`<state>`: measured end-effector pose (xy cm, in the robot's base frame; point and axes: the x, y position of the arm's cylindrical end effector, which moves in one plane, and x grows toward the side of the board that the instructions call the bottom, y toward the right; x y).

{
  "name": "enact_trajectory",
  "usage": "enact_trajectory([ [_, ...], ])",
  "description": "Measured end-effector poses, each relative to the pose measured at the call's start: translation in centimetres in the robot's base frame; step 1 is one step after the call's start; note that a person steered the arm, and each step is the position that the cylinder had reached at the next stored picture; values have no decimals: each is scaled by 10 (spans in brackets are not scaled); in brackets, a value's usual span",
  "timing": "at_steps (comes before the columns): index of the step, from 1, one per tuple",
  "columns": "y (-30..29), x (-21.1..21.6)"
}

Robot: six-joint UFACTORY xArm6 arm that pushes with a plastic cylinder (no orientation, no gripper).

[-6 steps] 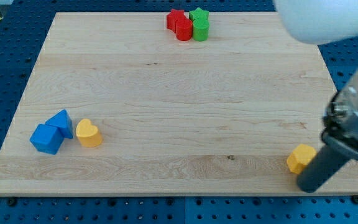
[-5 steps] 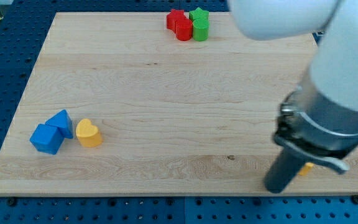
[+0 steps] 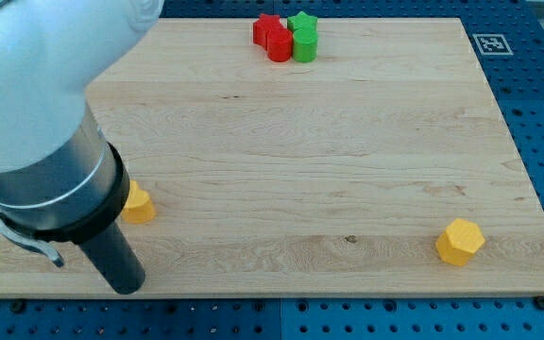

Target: Move the blue cube to the parallel left of the yellow hexagon

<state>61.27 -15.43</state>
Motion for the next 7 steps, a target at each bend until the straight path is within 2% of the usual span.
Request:
enact_trajectory([
  [1, -34, -27],
  [2, -37, -30],
  [3, -52, -7],
  [4, -100, 6],
  [5, -150, -1],
  [7, -149, -29],
])
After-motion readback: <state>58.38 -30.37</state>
